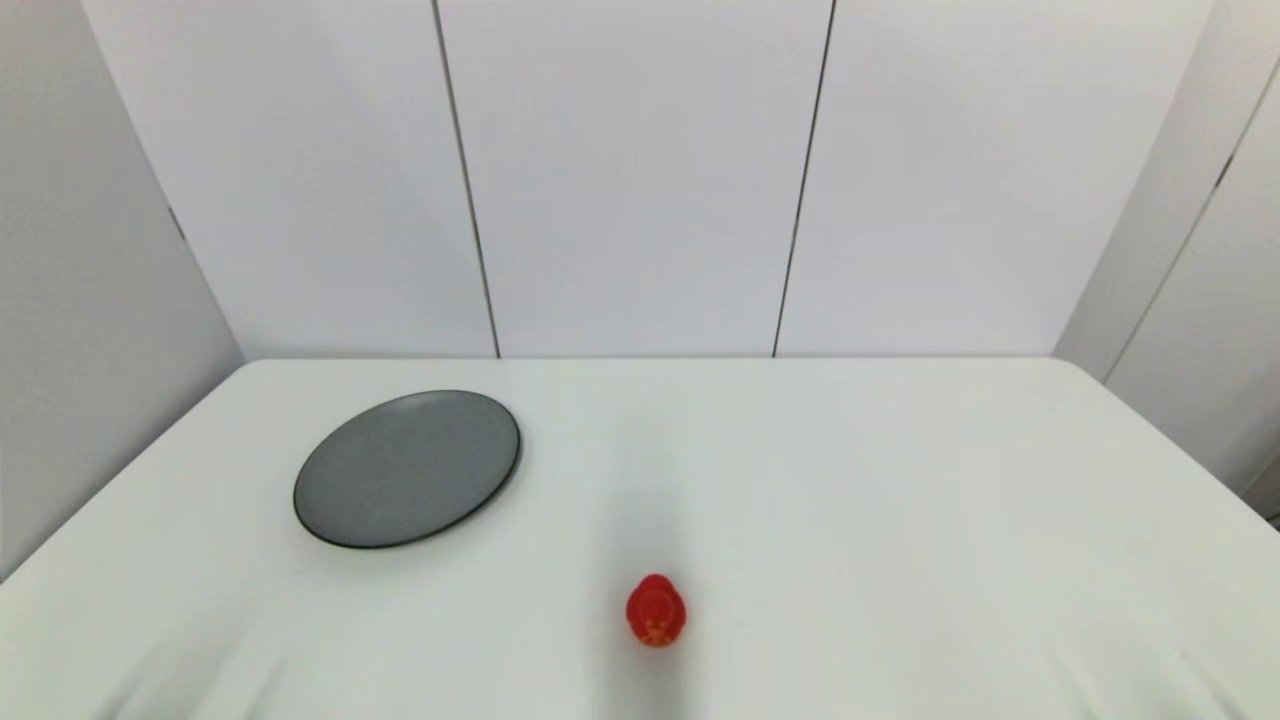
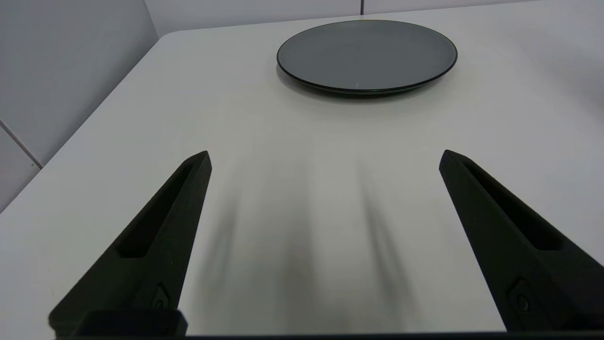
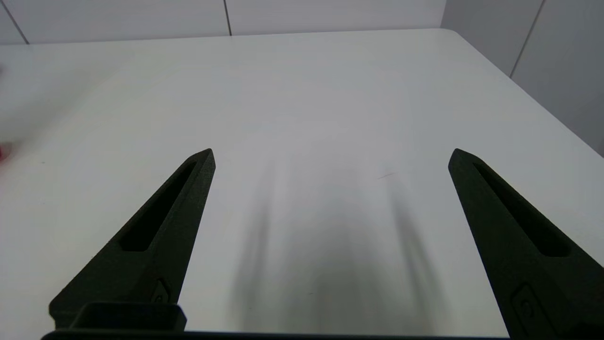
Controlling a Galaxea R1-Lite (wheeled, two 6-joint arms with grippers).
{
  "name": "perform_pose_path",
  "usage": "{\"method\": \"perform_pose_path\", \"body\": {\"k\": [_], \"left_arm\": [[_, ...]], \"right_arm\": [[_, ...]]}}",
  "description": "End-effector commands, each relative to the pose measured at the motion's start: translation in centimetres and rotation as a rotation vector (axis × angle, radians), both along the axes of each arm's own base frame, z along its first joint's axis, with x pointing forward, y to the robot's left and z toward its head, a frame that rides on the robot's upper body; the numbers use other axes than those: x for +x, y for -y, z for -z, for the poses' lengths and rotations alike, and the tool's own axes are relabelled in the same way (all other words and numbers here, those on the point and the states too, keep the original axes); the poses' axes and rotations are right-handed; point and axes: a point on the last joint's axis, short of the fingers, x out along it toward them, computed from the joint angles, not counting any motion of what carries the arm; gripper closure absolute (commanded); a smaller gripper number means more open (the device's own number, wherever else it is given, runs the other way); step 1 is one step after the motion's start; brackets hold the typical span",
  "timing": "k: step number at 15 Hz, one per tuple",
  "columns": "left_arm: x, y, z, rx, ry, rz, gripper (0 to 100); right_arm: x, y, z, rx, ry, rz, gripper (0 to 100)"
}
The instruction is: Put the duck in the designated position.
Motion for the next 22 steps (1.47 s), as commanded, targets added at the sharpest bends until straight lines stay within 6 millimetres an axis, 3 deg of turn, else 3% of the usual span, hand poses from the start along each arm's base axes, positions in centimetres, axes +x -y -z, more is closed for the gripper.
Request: {"method": "perform_pose_path", "body": {"k": [1,6,10,12,15,19,22], "left_arm": [[0.0,0.0,0.0,0.000,-0.001,0.001,0],[0.5,-0.1,-1.0,-0.050,-0.051,-0.035,0],[2.9,-0.1,-9.0,0.001,-0.135,0.024,0],[5.3,0.2,-13.0,0.029,-0.182,0.083,0],[9.8,1.3,-17.0,0.035,-0.240,0.178,0],[13.8,3.3,-17.9,0.057,-0.321,0.275,0],[16.5,6.3,-16.9,0.101,-0.420,0.405,0]], "right_arm": [[0.0,0.0,0.0,0.000,-0.001,0.000,0],[0.0,0.0,0.0,0.000,-0.001,0.000,0],[0.0,0.0,0.0,0.000,-0.001,0.000,0],[0.0,0.0,0.0,0.000,-0.001,0.000,0],[0.0,0.0,0.0,0.000,-0.001,0.000,0],[0.0,0.0,0.0,0.000,-0.001,0.000,0],[0.0,0.0,0.0,0.000,-0.001,0.000,0]]}}
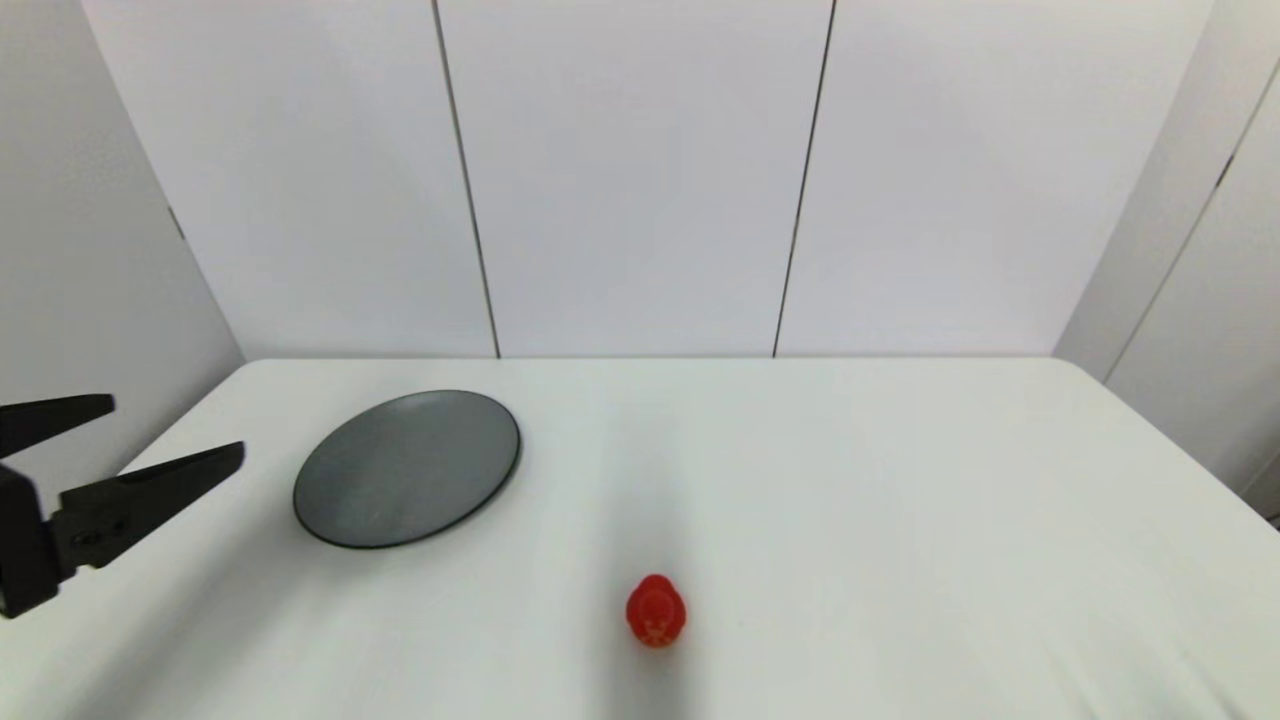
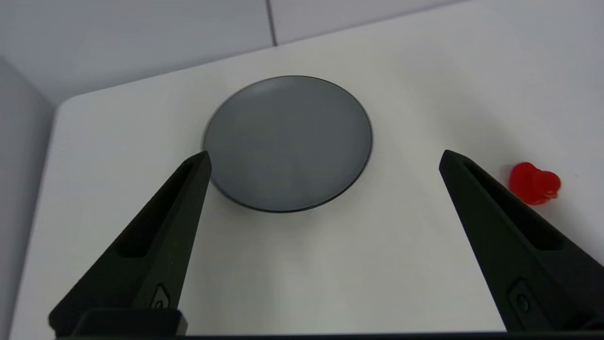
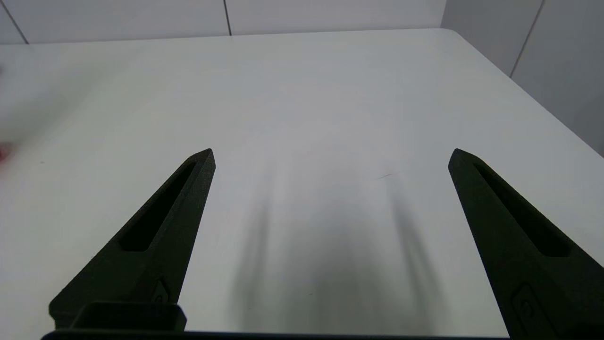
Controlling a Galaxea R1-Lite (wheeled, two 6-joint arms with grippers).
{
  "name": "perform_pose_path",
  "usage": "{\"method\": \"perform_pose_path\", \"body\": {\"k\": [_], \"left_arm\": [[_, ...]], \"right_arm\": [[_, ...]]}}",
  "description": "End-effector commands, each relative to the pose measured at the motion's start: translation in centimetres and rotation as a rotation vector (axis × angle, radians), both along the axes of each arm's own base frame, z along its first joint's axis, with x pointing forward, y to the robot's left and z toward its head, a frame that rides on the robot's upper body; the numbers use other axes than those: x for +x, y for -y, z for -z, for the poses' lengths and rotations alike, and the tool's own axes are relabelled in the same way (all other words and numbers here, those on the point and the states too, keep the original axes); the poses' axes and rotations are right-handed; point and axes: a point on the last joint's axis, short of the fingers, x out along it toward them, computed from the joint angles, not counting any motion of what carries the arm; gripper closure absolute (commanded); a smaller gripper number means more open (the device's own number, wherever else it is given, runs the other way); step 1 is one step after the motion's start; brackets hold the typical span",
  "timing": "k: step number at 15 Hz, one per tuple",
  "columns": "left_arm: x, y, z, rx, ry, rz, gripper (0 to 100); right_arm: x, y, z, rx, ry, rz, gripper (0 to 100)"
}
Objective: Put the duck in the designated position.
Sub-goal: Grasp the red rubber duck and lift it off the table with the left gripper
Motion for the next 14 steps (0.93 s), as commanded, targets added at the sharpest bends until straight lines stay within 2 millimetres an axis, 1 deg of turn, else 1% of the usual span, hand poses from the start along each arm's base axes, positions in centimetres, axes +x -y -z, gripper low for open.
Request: {"method": "perform_pose_path", "body": {"k": [1,2,4,9,11,13,14], "left_arm": [[4.9,4.4,1.7,0.069,-0.175,0.176,0],[5.3,5.0,2.1,0.080,-0.197,0.201,0],[6.1,7.1,2.9,0.111,-0.236,0.275,0],[7.1,10.7,3.6,0.156,-0.275,0.389,0],[7.4,11.8,3.9,0.165,-0.293,0.409,0],[8.3,12.9,4.0,0.179,-0.294,0.366,0],[8.4,13.7,4.0,0.171,-0.302,0.346,0]], "right_arm": [[0.0,0.0,0.0,0.001,-0.001,0.000,0],[0.0,0.0,0.0,0.001,-0.001,0.000,0],[0.0,0.0,0.0,0.001,-0.001,0.000,0],[0.0,0.0,0.0,0.001,-0.001,0.000,0],[0.0,0.0,0.0,0.001,-0.001,0.000,0],[0.0,0.0,0.0,0.001,-0.001,0.000,0],[0.0,0.0,0.0,0.001,-0.001,0.000,0]]}}
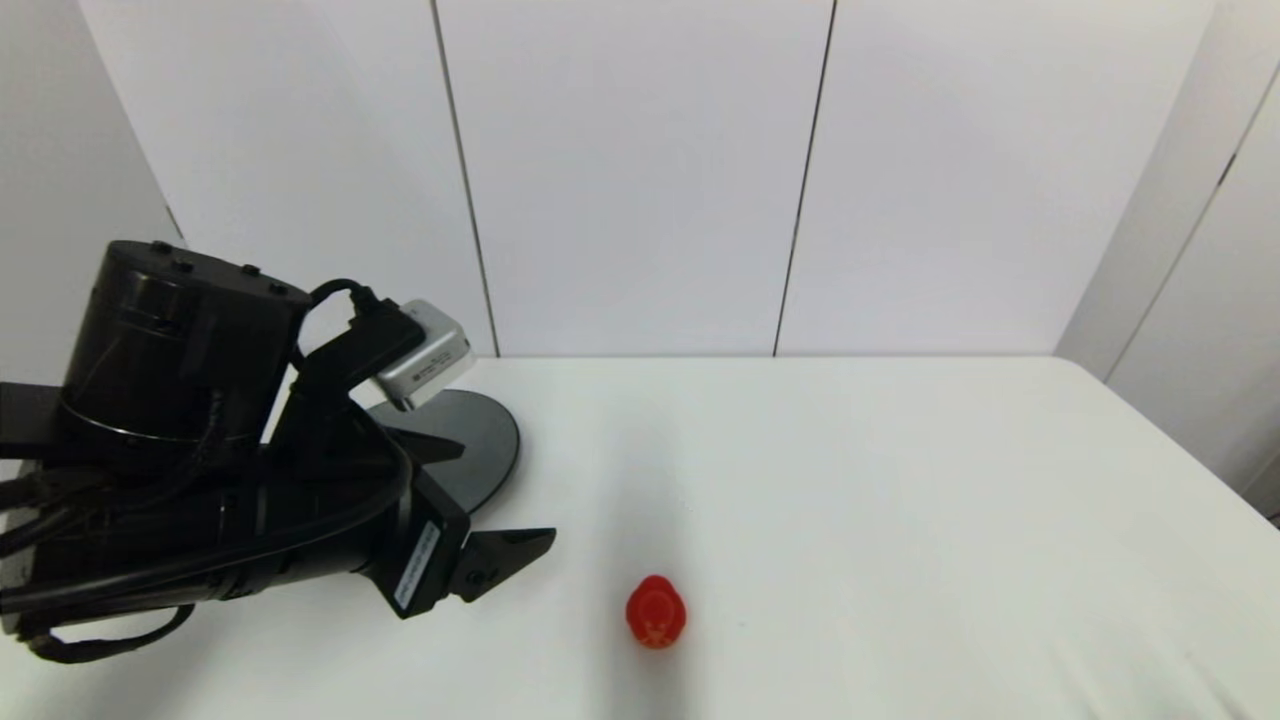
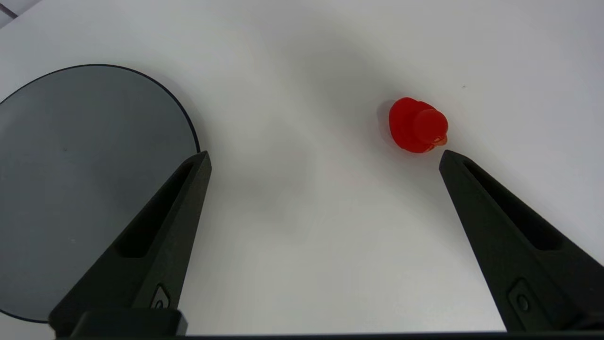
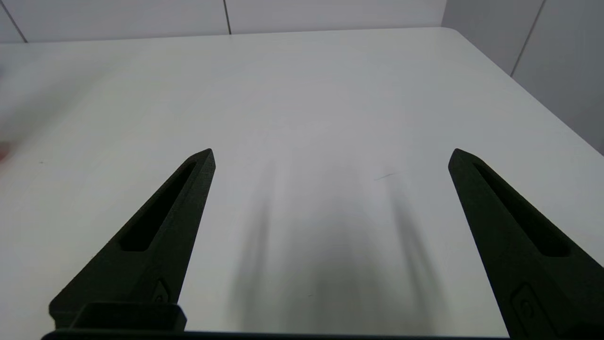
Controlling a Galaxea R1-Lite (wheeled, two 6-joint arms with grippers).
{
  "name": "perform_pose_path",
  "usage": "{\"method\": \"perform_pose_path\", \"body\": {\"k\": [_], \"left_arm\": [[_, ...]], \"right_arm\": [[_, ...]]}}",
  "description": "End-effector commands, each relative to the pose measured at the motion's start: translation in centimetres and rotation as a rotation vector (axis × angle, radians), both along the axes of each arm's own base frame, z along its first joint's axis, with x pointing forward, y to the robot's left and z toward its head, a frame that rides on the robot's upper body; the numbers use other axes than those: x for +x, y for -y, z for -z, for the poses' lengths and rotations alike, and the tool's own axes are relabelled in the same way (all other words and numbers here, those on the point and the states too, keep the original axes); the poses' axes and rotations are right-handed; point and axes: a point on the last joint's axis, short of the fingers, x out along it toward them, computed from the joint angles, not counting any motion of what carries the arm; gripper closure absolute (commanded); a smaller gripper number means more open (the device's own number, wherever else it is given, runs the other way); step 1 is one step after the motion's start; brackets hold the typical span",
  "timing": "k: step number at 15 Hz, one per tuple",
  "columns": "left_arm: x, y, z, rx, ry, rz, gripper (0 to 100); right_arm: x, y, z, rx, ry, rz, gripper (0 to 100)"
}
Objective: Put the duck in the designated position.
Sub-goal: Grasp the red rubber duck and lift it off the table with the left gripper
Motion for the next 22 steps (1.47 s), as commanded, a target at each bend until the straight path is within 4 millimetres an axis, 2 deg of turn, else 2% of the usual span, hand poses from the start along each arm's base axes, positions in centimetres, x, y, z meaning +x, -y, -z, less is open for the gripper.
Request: {"method": "perform_pose_path", "body": {"k": [1,4,7,10,14,17,22], "left_arm": [[1.2,3.3,0.8,0.016,-0.039,-0.080,0],[0.9,5.6,1.5,0.000,-0.042,-0.230,0],[0.4,7.9,3.0,-0.027,-0.067,-0.366,0],[0.3,9.4,3.7,-0.046,-0.076,-0.411,0],[-1.3,11.5,5.2,-0.036,-0.091,-0.415,0],[-2.1,12.5,6.0,-0.038,-0.120,-0.407,0],[-2.5,12.5,6.2,0.001,-0.108,-0.414,0]], "right_arm": [[0.0,0.0,0.0,0.000,-0.001,0.000,0],[0.0,0.0,0.0,0.000,-0.001,0.000,0],[0.0,0.0,0.0,0.000,-0.001,0.000,0],[0.0,0.0,0.0,0.000,-0.001,0.000,0],[0.0,0.0,0.0,0.000,-0.001,0.000,0],[0.0,0.0,0.0,0.000,-0.001,0.000,0],[0.0,0.0,0.0,0.000,-0.001,0.000,0]]}}
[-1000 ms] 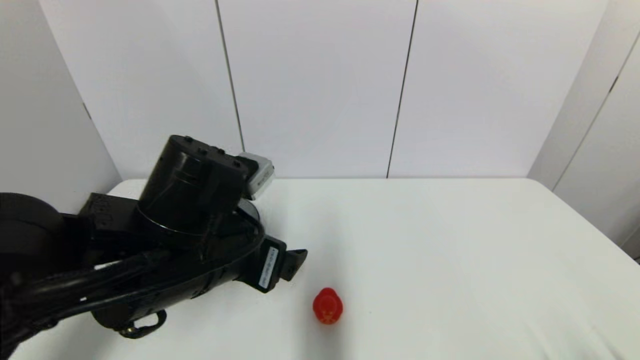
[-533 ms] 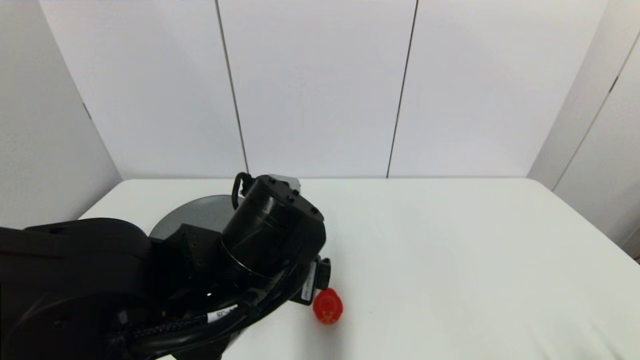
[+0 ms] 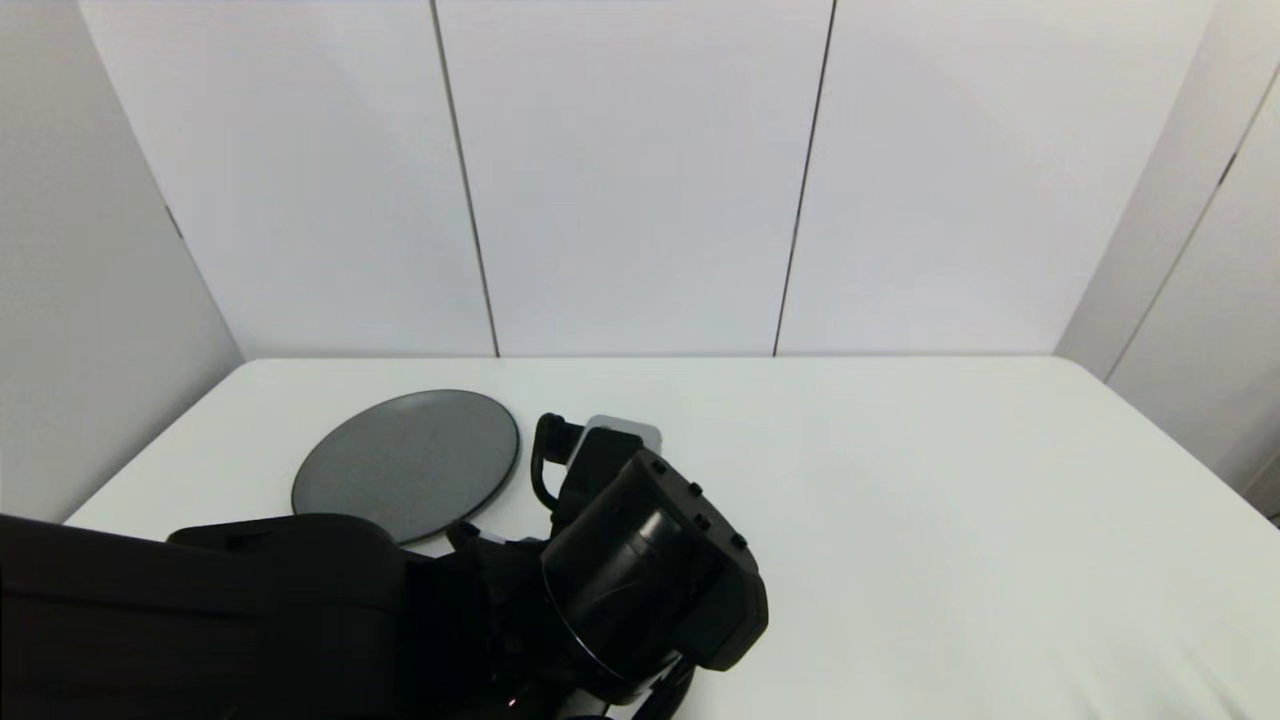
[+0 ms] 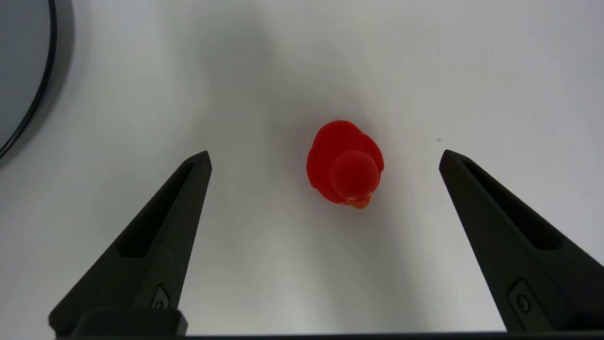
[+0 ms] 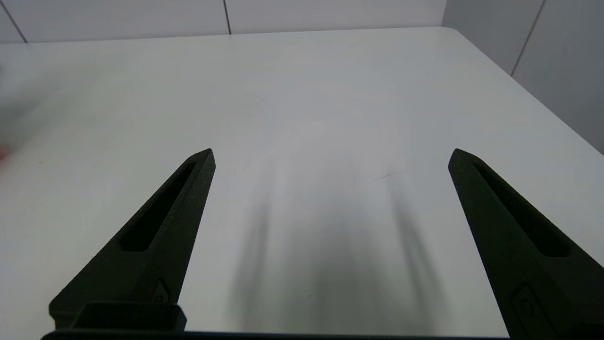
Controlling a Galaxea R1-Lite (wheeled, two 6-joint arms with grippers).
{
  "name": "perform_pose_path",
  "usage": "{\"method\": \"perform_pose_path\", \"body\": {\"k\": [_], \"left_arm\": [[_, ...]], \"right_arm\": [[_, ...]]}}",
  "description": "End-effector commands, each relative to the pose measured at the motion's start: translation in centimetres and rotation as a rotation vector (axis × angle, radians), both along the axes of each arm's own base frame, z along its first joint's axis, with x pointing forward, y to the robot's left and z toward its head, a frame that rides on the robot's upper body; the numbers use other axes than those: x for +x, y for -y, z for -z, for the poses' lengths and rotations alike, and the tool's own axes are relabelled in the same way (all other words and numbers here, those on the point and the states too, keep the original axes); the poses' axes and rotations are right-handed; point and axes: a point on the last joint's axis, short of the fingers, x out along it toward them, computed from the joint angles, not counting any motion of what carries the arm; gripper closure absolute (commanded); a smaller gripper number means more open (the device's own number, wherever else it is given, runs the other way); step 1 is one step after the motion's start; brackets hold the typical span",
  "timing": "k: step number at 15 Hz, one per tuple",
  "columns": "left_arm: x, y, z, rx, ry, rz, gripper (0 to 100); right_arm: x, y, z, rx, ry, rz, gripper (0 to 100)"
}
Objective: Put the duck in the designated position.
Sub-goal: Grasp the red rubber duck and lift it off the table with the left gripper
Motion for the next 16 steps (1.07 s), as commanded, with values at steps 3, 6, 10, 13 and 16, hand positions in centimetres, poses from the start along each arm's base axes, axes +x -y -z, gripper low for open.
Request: {"method": "perform_pose_path", "body": {"k": [3,6,10,13,16], "left_arm": [[0.2,0.4,-0.1,-0.005,-0.016,-0.061,0],[0.4,0.8,-0.5,0.016,-0.063,-0.111,0],[1.0,1.9,-0.5,0.039,-0.085,-0.127,0],[1.3,2.5,0.0,0.077,-0.101,-0.123,0],[1.5,2.8,0.8,0.111,-0.113,-0.120,0]], "right_arm": [[0.0,0.0,0.0,0.001,-0.001,0.000,0],[0.0,0.0,0.0,0.001,-0.001,0.000,0],[0.0,0.0,0.0,0.001,-0.001,0.000,0],[0.0,0.0,0.0,0.001,-0.001,0.000,0],[0.0,0.0,0.0,0.001,-0.001,0.000,0]]}}
